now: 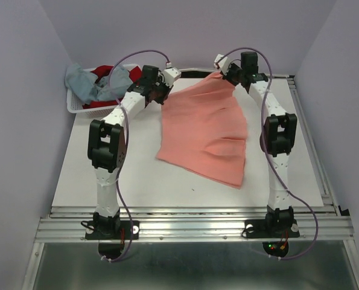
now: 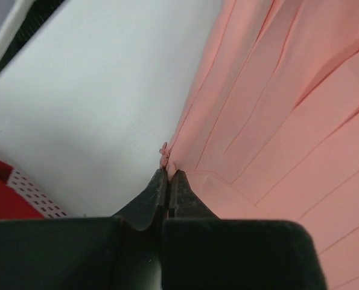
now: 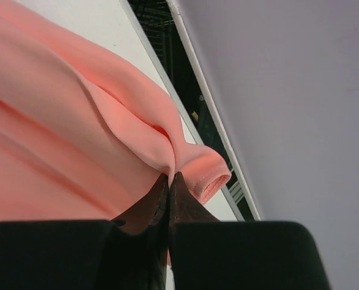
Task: Fold and stack the skirts
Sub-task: Fold the skirt
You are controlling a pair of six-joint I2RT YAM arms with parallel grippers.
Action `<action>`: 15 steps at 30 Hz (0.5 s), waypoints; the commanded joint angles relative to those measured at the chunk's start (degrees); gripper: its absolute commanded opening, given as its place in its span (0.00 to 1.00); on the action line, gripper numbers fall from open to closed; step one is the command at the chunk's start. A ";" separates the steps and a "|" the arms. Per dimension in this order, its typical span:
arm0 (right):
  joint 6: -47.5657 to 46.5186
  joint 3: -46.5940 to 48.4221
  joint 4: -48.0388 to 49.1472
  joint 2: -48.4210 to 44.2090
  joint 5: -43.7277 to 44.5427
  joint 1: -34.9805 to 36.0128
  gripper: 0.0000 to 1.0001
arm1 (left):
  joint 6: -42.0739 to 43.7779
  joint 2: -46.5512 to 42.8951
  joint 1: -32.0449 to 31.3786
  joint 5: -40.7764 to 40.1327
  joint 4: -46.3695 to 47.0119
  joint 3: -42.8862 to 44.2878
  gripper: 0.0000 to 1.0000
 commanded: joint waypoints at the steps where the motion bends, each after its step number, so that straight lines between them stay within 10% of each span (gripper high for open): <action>1: -3.21 -5.44 -0.32 -12.39 1.04 -0.24 0.01 | 2.40 -7.73 0.62 -2.74 3.03 -2.80 0.00; 15: -5.17 -45.06 -17.13 -42.27 3.84 10.30 0.01 | 19.01 -29.61 0.35 3.32 11.02 -36.97 0.00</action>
